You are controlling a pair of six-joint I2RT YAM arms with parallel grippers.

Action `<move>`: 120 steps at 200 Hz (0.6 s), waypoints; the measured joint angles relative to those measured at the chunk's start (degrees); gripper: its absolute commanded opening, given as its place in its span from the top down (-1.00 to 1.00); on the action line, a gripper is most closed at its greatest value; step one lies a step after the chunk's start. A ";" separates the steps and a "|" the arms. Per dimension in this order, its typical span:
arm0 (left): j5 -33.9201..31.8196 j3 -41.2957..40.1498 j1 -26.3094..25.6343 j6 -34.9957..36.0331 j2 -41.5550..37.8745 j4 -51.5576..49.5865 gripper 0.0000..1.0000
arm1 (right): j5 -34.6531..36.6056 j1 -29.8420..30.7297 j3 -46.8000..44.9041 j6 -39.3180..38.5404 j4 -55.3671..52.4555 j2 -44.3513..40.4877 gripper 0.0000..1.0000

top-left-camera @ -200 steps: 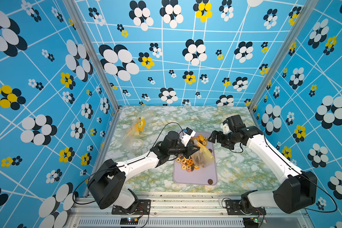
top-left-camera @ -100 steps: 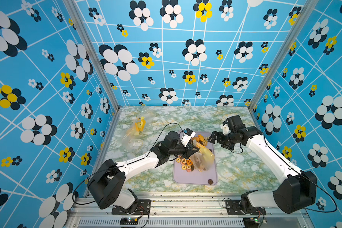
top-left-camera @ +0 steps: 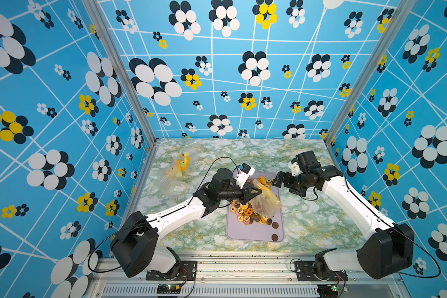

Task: Pour cookies out of the ziploc bag
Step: 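Pour the cookies out of the ziploc bag onto the tray.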

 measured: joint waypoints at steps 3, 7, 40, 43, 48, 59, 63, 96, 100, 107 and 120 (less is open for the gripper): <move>0.00 -0.02 0.04 0.00 0.04 0.04 1.00 | 0.00 0.00 0.00 0.00 0.02 0.00 -0.98; 0.00 -0.04 0.11 0.00 0.15 0.17 1.00 | 0.00 0.00 0.00 -0.02 0.07 0.00 -0.98; 0.02 -0.31 0.33 -0.20 1.51 0.48 1.00 | 0.00 0.00 0.00 0.00 0.26 0.00 -0.98; 0.00 -0.31 0.35 -0.20 1.57 0.44 1.00 | 0.00 0.00 0.00 -0.02 0.26 0.00 -0.98; 0.00 -0.28 0.35 -0.28 1.62 0.28 1.00 | 0.00 -0.02 0.00 0.00 0.24 0.00 -0.98; 0.02 -0.17 0.33 -0.46 1.62 -0.11 1.00 | 0.00 -0.07 0.00 -0.02 0.24 0.00 -0.98; 0.02 -0.02 0.35 -0.52 1.62 -0.31 1.00 | 0.00 -0.07 0.00 -0.02 0.24 0.00 -0.98; 0.00 1.25 0.33 -1.53 -0.02 -1.66 1.00 | 0.02 -0.39 0.00 -0.02 0.24 0.00 -0.99; -0.02 1.31 0.33 -1.55 -0.44 -1.77 1.00 | 0.02 -0.39 0.00 -0.02 0.24 0.00 -0.99; -0.02 1.36 0.33 -1.57 -1.25 -1.81 1.00 | 0.02 -0.44 0.00 -0.02 0.24 0.00 -0.98; -0.09 1.36 0.33 -1.53 -2.19 -1.75 1.00 | 0.02 -0.44 0.00 -0.02 0.24 0.00 -0.98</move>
